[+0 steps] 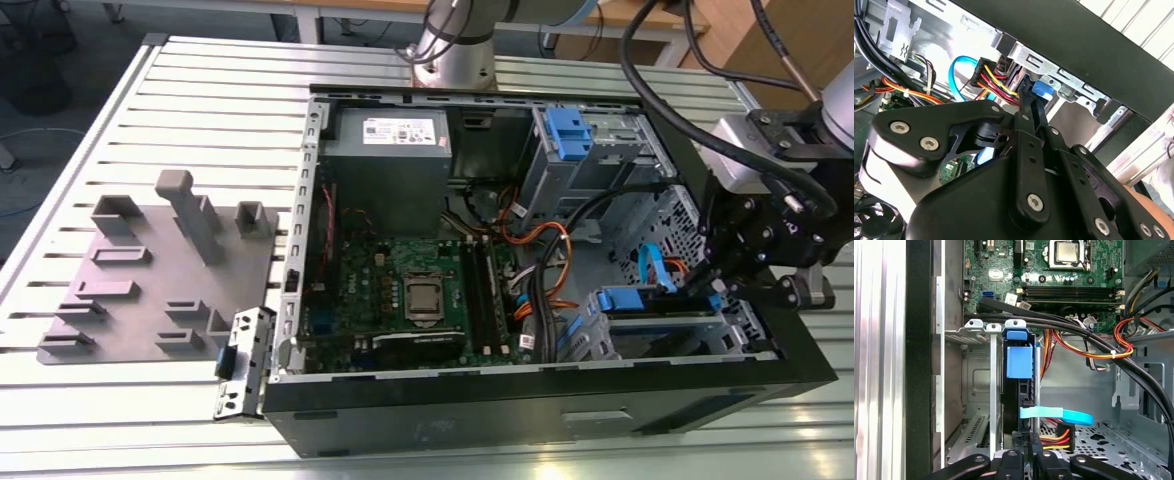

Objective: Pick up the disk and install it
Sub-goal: 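Insert the second disk wire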

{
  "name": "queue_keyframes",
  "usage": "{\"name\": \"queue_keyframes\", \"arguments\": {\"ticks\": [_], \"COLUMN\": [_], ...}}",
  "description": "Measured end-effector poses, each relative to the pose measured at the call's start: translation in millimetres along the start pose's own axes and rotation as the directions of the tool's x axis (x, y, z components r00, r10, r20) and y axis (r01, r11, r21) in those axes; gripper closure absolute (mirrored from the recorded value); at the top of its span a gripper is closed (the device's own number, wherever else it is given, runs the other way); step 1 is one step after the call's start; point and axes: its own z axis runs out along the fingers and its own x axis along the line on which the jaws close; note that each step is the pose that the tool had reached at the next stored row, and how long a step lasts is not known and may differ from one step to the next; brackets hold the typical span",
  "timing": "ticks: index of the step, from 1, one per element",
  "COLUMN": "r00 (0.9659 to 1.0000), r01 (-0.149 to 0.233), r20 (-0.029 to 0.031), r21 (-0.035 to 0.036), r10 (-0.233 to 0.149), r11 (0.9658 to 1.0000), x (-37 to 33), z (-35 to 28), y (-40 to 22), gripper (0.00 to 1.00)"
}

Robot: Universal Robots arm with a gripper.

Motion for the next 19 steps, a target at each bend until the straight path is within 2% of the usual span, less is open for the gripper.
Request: {"name": "queue_keyframes", "arguments": {"ticks": [2,5,7,19], "r00": [1.0000,1.0000,1.0000,1.0000], "r01": [0.000,0.000,0.000,0.000], "r20": [-0.0008,-0.0004,-0.0008,-0.0008], "r21": [0.0001,0.0000,0.0001,0.0001], "r10": [0.000,0.000,0.000,0.000], "r11": [1.0000,1.0000,1.0000,1.0000], "x": [-0.1,0.0,-0.1,-0.2], "z": [-2.5,-2.8,-7.8,-10.2], "y": [0.0,0.0,0.0,0.5], "gripper": [0.83,0.83,0.83,0.83]}}
